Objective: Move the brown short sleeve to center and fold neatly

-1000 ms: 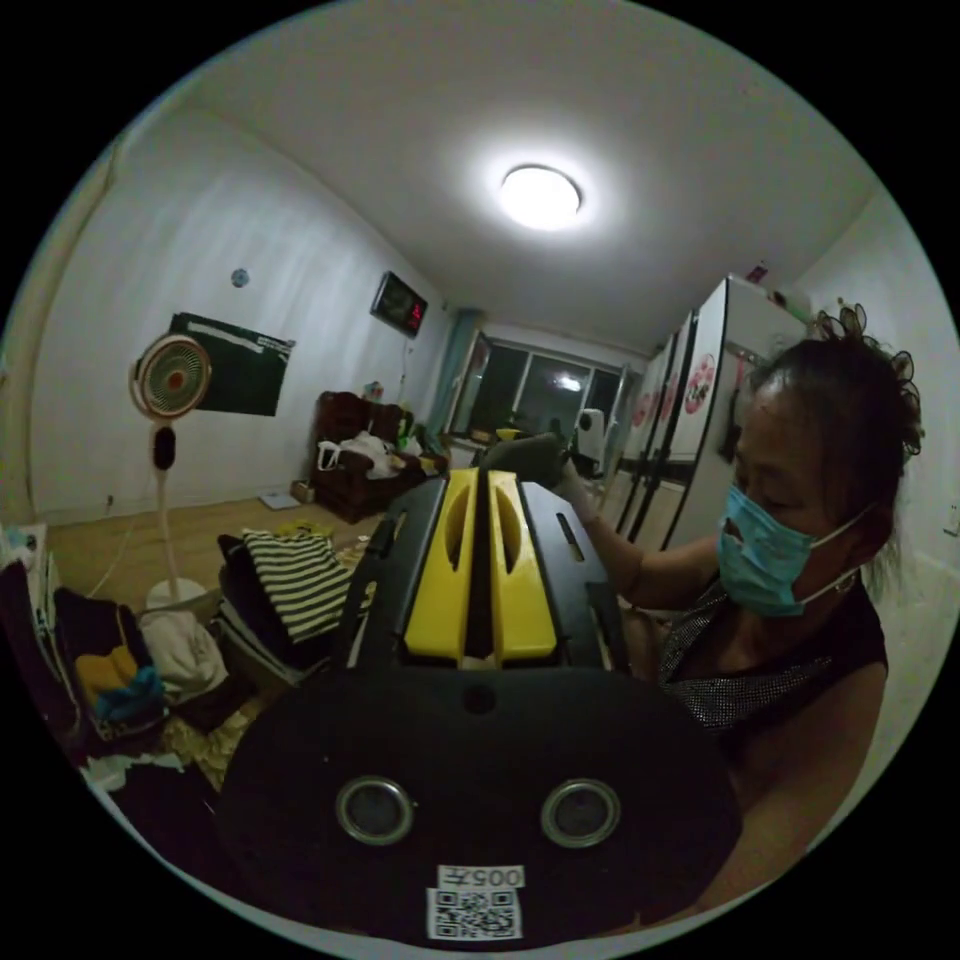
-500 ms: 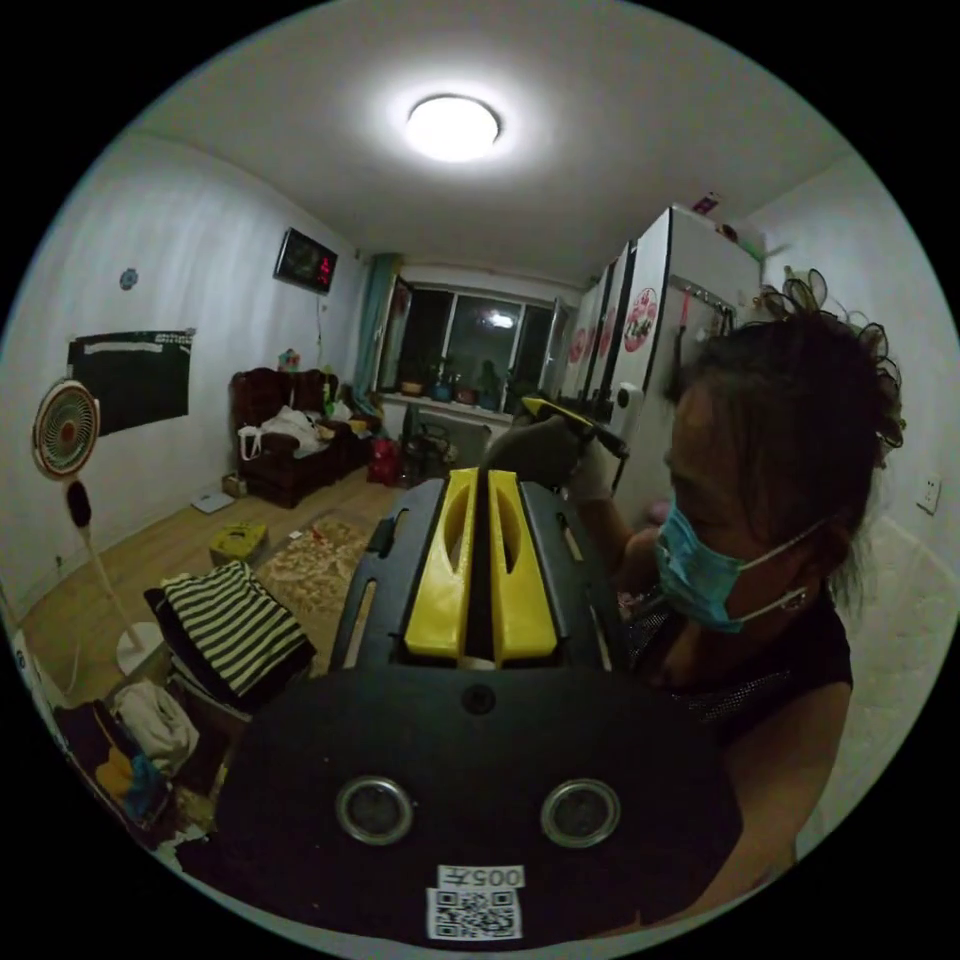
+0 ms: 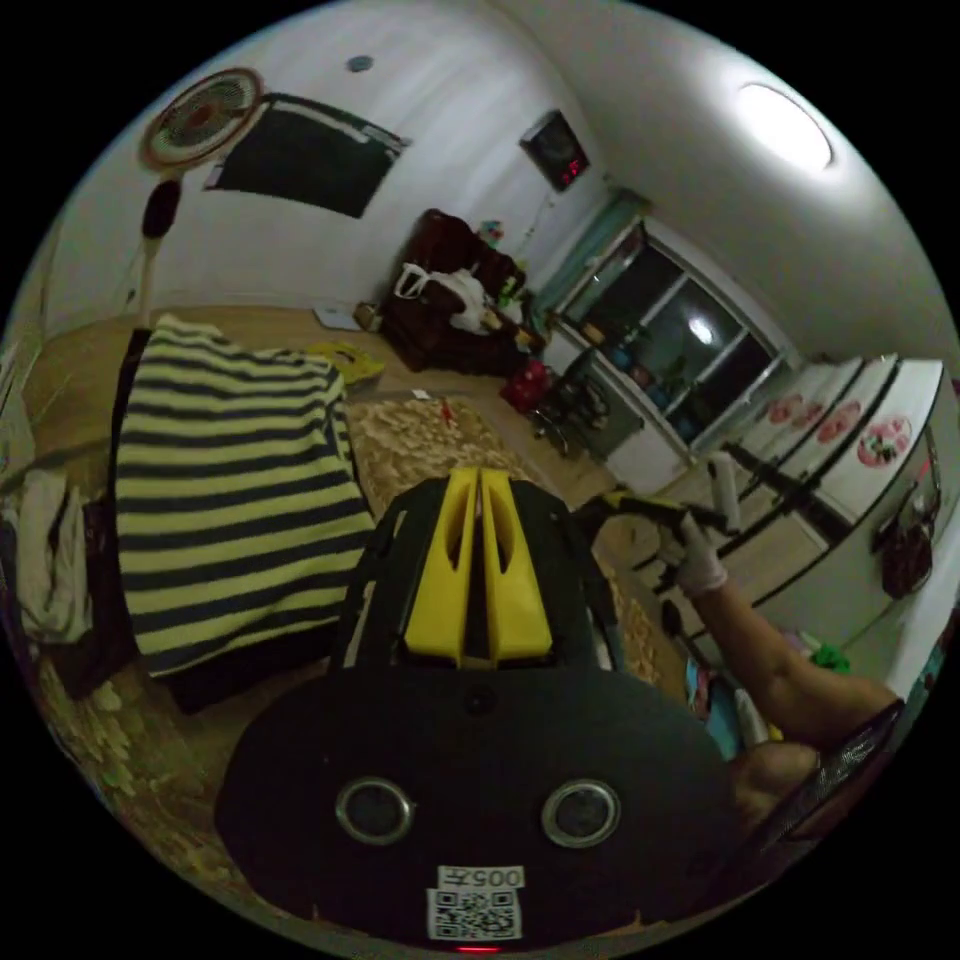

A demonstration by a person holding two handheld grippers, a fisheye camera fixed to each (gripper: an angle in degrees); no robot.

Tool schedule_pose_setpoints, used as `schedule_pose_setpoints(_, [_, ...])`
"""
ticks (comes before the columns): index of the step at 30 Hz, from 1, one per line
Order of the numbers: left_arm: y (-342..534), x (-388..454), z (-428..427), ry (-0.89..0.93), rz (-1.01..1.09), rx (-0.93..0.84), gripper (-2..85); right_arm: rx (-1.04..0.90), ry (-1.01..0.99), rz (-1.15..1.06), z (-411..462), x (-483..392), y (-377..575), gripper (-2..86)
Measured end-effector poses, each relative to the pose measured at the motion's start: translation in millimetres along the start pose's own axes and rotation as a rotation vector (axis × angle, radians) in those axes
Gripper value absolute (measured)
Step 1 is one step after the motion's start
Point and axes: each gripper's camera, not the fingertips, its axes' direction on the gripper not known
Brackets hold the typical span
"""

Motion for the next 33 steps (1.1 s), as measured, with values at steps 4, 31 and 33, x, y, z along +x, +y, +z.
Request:
schedule_pose_setpoints(4, [6, 19, 88, -0.038, 0.127, -0.221, -0.7, -0.039, -0.032, -0.032, 26, 70, 49, 3.4])
schedule_pose_setpoints(31, [53, 192, 484, -0.006, 0.590, -1.062, -0.6, -0.474, -0.025, 0.083, 169, 345, 274, -1.2])
schedule_pose_setpoints(33, [49, 197, 497, 0.007, 0.560, -1.076, -0.6, -0.498, -0.059, 0.110, 175, 363, 284, -1.2])
